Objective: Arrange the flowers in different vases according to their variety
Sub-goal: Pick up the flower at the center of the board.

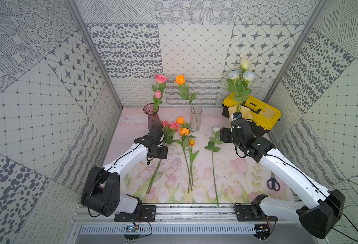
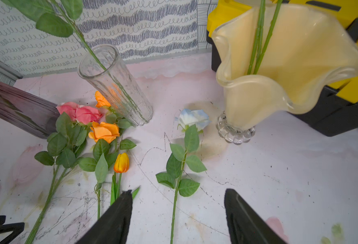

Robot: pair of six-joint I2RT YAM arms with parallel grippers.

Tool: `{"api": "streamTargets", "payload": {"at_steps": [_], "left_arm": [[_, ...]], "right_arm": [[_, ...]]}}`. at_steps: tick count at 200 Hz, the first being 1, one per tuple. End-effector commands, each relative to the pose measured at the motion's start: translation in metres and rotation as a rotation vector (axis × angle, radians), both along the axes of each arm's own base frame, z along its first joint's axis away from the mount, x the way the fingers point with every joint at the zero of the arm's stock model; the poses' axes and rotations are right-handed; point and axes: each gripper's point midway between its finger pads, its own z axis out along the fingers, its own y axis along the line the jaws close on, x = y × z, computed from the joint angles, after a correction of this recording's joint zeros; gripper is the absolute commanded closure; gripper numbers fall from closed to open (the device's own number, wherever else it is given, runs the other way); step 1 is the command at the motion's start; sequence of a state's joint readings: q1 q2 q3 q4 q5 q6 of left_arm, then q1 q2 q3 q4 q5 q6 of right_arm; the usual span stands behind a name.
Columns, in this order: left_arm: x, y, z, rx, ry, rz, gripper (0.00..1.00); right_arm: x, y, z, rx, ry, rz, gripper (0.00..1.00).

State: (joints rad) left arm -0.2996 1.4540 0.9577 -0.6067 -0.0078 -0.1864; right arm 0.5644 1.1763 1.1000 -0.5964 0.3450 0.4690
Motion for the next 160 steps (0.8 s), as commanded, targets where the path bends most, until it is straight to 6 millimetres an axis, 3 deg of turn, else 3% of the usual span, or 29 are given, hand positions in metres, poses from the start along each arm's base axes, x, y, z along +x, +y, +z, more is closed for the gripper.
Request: {"api": "streamTargets", "payload": {"at_steps": [1,70,160], "left_arm": [[0.006,-0.004,-0.006,0.018,0.012,-0.038,0.37],[0.054,-0.026,-0.013,0.138,-0.019,-0.125,0.44],[0.067,-0.023,-0.044,0.211,0.023,-0.121,0.46]], "right_arm": [[-0.008,0.002,0.004,0.064,-0.013,-0.007,0.27],[-0.015,-0.006,-0.007,0.07,-0.001,-0.035,0.28],[-0.018,-0.011,-0.011,0.074,-0.002,-0.059,0.28]]}}
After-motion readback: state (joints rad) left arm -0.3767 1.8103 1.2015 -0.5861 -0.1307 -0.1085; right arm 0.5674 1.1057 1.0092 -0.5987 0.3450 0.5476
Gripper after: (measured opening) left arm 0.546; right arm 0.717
